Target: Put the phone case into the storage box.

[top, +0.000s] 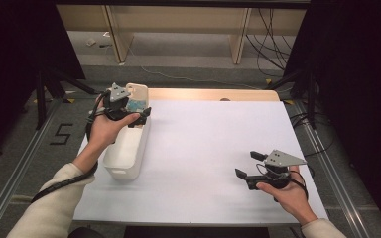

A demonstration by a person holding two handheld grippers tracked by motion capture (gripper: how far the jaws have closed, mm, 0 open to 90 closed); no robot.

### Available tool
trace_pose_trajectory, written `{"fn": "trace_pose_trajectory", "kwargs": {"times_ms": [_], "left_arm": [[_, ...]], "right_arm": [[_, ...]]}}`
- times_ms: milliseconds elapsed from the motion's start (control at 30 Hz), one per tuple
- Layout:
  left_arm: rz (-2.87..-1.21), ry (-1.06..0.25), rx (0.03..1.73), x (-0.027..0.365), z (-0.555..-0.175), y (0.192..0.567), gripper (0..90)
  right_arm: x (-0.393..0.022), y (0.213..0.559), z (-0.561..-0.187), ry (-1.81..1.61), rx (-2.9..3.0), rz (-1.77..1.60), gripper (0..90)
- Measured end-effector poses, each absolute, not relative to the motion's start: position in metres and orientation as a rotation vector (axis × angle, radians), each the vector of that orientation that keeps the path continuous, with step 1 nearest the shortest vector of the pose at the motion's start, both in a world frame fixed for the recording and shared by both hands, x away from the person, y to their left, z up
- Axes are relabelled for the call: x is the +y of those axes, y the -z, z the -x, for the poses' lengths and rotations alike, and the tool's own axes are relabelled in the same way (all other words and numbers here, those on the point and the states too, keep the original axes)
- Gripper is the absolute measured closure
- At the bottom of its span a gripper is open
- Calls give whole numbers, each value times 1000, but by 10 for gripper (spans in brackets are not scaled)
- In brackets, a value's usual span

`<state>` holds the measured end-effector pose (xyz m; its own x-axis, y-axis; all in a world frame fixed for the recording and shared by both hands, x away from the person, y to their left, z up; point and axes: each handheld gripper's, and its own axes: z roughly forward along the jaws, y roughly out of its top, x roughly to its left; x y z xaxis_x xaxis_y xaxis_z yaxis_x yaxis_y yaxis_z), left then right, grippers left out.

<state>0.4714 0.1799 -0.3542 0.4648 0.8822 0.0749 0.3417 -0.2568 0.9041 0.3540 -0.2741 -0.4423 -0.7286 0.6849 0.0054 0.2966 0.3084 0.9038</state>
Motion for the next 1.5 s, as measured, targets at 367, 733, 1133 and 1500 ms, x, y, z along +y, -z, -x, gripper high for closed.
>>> {"fn": "trace_pose_trajectory", "kwargs": {"times_ms": [367,733,1133,1500], "left_arm": [[-1811,-727,1023,179,-458,359,10],[-1813,-706,1011,179,-446,366,12],[-1820,-685,996,179,-434,372,16],[-1819,-663,985,178,-424,378,19]], "right_arm": [[-274,442,-354,-1395,2202,-878,157],[-274,442,-354,-1393,2206,-878,157],[-274,442,-354,-1397,2206,-877,157],[-274,442,-354,-1400,2206,-877,158]]}}
